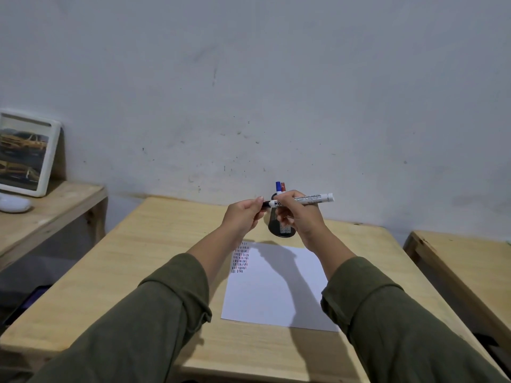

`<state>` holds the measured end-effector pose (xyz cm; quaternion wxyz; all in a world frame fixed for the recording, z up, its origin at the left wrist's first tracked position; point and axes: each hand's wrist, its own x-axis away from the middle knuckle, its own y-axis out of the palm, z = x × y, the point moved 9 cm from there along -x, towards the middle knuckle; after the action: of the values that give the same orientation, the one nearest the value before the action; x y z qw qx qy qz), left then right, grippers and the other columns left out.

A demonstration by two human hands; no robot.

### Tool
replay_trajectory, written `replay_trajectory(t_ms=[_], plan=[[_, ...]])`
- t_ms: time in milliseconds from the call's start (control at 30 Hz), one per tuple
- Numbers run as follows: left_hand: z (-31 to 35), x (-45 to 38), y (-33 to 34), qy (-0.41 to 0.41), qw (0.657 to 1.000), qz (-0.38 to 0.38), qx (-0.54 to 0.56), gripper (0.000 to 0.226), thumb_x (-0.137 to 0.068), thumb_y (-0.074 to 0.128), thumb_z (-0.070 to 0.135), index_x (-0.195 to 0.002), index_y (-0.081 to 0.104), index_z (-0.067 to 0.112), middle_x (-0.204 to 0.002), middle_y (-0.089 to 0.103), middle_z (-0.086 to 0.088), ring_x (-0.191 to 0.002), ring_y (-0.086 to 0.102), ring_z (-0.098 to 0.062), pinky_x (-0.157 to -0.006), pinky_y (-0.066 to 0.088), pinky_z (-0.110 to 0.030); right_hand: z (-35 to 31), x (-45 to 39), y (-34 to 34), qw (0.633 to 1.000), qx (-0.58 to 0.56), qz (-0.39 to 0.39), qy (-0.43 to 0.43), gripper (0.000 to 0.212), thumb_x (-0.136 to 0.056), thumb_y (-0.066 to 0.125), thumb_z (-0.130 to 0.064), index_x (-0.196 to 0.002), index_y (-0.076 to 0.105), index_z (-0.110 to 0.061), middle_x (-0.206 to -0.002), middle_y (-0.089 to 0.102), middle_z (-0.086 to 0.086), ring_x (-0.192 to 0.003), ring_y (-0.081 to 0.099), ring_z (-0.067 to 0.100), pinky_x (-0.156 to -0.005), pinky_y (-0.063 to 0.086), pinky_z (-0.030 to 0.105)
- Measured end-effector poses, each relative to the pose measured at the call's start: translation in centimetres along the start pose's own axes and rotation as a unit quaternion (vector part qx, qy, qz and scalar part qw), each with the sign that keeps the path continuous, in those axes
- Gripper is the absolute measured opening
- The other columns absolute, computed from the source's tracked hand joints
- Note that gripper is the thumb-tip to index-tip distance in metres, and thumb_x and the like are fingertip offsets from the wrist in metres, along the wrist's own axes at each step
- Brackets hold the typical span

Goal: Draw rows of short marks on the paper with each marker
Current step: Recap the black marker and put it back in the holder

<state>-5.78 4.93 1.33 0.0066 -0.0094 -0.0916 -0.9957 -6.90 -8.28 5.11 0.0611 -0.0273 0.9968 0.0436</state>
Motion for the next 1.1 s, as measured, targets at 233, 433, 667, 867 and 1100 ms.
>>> replay_trajectory(t_ms=[233,433,667,867,1100], plan=[[0.3,0.2,1.0,-0.011,0.997,-0.020,0.070,0.024,-0.091,0.055,0.008,-0.111,0.065,0.001,-0.070,0.068,0.005,-0.049,0.058,0.004,-0.060,0.049,-0.007,0.0,-0.2,-0.6,1.000,-0.024,-0.001,-0.001,0.012,-0.087,0.060,-0.008,-0.093,0.061,0.002,-0.064,0.053,0.012,-0.043,0.050,0.013,-0.045,0.042,0.019],[0.1,0.3,1.1,0.003,0.997,-0.029,0.070,0.023,-0.091,0.053,0.003,-0.111,0.064,-0.002,-0.052,0.067,0.013,-0.051,0.058,0.004,-0.060,0.049,-0.007,0.6,0.3,-0.6,0.999,-0.047,-0.009,-0.008,0.011,-0.087,0.060,-0.008,-0.095,0.060,0.000,-0.067,0.054,0.013,-0.049,0.052,0.015,-0.048,0.045,0.020],[1.0,-0.9,0.0,0.005,0.996,-0.005,0.088,0.023,-0.093,0.050,0.006,-0.113,0.061,0.012,-0.083,0.062,0.000,-0.076,0.056,-0.005,-0.072,0.048,-0.016,0.0,0.7,0.2,0.986,-0.102,-0.116,0.060,0.045,-0.076,0.064,-0.029,-0.114,0.062,-0.007,-0.094,0.069,0.015,-0.076,0.067,0.021,-0.073,0.056,0.027],[1.9,-2.6,0.5,0.007,0.993,-0.008,0.121,0.025,-0.093,0.049,0.005,-0.116,0.059,0.011,-0.088,0.064,-0.001,-0.078,0.059,-0.007,-0.077,0.048,-0.017,-0.1,1.4,0.4,0.952,-0.174,-0.211,0.137,0.078,-0.068,0.067,-0.052,-0.130,0.055,-0.005,-0.121,0.065,0.019,-0.103,0.067,0.031,-0.080,0.057,0.032],[3.0,-4.5,3.1,0.030,0.996,-0.039,0.072,0.024,-0.090,0.053,0.003,-0.113,0.059,0.010,-0.084,0.067,-0.001,-0.073,0.063,-0.006,-0.073,0.051,-0.013,0.6,-1.9,-1.9,0.985,-0.066,-0.133,0.082,0.027,-0.093,0.051,-0.002,-0.119,0.053,-0.006,-0.104,0.066,0.021,-0.077,0.071,0.019,-0.071,0.058,0.024]])
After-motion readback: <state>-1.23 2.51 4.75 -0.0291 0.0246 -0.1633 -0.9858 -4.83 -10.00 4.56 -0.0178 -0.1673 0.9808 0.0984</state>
